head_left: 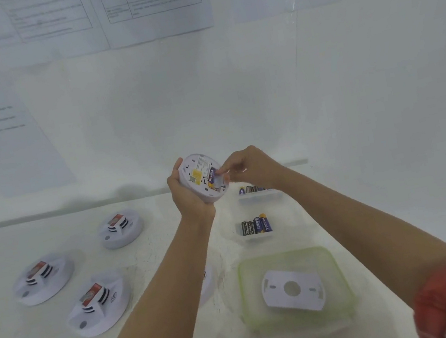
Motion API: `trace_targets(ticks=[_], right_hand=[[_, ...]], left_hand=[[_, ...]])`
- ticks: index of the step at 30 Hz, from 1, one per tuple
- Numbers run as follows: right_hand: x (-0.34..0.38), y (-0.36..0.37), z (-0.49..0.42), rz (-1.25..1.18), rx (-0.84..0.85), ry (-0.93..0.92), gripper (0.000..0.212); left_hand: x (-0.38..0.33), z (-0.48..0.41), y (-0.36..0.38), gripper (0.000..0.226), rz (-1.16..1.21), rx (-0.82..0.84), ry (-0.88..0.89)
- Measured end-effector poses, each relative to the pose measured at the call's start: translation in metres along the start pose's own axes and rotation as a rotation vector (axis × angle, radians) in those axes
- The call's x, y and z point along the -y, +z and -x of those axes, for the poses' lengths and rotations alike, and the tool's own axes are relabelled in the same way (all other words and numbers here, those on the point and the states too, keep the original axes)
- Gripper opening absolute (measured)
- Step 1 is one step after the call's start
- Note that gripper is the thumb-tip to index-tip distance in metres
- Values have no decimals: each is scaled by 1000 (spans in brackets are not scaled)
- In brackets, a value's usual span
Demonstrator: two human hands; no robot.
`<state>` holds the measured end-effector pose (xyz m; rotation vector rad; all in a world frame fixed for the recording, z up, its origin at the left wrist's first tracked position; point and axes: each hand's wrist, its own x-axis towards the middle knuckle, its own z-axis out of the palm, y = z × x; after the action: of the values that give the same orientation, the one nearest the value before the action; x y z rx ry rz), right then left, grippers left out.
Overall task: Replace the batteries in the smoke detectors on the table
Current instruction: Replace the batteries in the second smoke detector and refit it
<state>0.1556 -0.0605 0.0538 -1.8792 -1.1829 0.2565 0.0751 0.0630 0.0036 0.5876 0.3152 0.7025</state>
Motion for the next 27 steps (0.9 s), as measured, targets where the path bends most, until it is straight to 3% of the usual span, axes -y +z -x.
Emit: trace_targets(ticks=[3, 7, 13, 17, 23, 27], right_hand=[[-16, -11, -14, 105, -11, 145, 29], [-41, -1, -30, 430, 246, 264, 45], [-63, 14, -58, 564, 431, 278, 45], [-64, 18, -65, 710, 454, 259, 16], [-60, 26, -62, 900, 399, 179, 30], [-63, 24, -61, 722, 423, 195, 27]], left_hand=[[-8, -7, -3, 49, 47, -66, 92], [-5, -15, -8, 47, 37, -138, 87], [6, -34, -14, 51, 59, -161, 70], [10, -37, -12, 33, 71, -178, 70], [9, -35, -9, 28, 66, -191, 82], [10, -32, -8, 26, 62, -186, 92]])
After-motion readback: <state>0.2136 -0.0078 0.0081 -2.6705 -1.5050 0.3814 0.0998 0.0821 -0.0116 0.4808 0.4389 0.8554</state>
